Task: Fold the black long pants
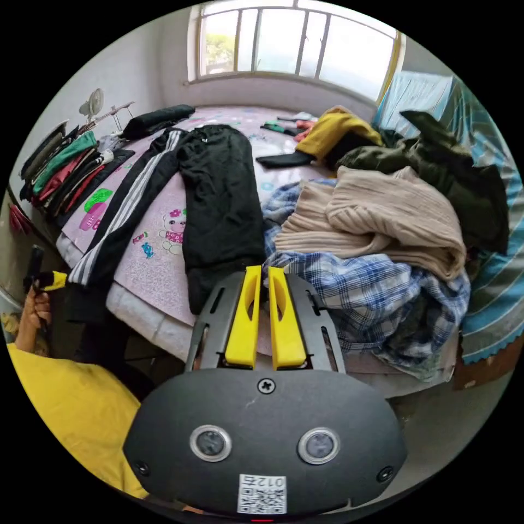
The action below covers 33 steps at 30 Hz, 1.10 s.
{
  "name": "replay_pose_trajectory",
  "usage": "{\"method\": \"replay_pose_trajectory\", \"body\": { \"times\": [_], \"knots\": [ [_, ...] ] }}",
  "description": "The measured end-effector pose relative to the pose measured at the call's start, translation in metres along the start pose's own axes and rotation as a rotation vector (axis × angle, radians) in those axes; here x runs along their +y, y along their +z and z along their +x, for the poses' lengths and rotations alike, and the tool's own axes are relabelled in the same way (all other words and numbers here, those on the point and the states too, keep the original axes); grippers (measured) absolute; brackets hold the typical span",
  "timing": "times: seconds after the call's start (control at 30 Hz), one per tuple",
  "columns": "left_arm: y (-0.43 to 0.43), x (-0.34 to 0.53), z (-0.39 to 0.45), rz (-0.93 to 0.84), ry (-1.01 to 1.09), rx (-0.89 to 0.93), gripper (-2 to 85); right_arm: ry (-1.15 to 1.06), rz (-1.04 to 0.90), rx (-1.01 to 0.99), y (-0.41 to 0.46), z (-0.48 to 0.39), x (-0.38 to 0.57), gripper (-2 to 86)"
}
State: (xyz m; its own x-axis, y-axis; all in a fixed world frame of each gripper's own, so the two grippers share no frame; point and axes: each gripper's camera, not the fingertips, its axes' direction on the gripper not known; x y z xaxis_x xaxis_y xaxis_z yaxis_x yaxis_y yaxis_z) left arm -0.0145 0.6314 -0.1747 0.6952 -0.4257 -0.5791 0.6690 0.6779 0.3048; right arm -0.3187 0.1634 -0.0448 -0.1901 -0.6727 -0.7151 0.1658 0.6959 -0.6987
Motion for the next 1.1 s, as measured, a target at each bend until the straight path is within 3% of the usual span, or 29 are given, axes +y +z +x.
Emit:
{"method": "replay_pose_trajectory", "body": {
  "times": [0.07,0.13,0.37,0.5,0.57,0.7,0.87,0.97,1.1],
  "knots": [
    [-0.038,-0.016,0.032,0.171,0.164,-0.332,2.7,-0.040,0.147,-0.050,-0.030,-0.036,0.017,2.1],
    [-0.044,-0.043,0.050,0.189,0.253,-0.509,3.6,-0.097,0.163,-0.203,-0.033,-0.068,0.019,2.7],
    [0.093,-0.169,0.033,-0.233,0.261,-0.692,8.9,-0.116,-0.054,-0.718,0.016,-0.151,0.014,9.0],
    [0.152,-0.184,0.019,-0.334,0.225,-0.874,9.3,-0.114,-0.084,-0.673,0.008,-0.157,0.049,9.3],
    [0.185,-0.177,0.007,-0.467,0.251,-0.985,7.8,-0.071,-0.090,-0.670,0.001,-0.146,0.079,9.1],
    [0.188,-0.160,0.011,-0.399,0.299,-0.967,3.0,0.026,-0.086,-0.734,-0.008,-0.122,0.115,7.8],
    [0.136,-0.129,-0.010,-0.189,0.146,-0.857,0.6,0.046,-0.065,-0.739,-0.028,-0.112,0.149,7.3],
    [0.130,-0.112,-0.030,-0.230,0.056,-0.852,0.5,0.013,-0.063,-0.722,-0.037,-0.121,0.160,7.7],
    [0.125,-0.092,-0.019,-0.125,0.058,-0.792,0.5,0.017,-0.099,-0.779,-0.033,-0.130,0.168,8.6]
  ]
}}
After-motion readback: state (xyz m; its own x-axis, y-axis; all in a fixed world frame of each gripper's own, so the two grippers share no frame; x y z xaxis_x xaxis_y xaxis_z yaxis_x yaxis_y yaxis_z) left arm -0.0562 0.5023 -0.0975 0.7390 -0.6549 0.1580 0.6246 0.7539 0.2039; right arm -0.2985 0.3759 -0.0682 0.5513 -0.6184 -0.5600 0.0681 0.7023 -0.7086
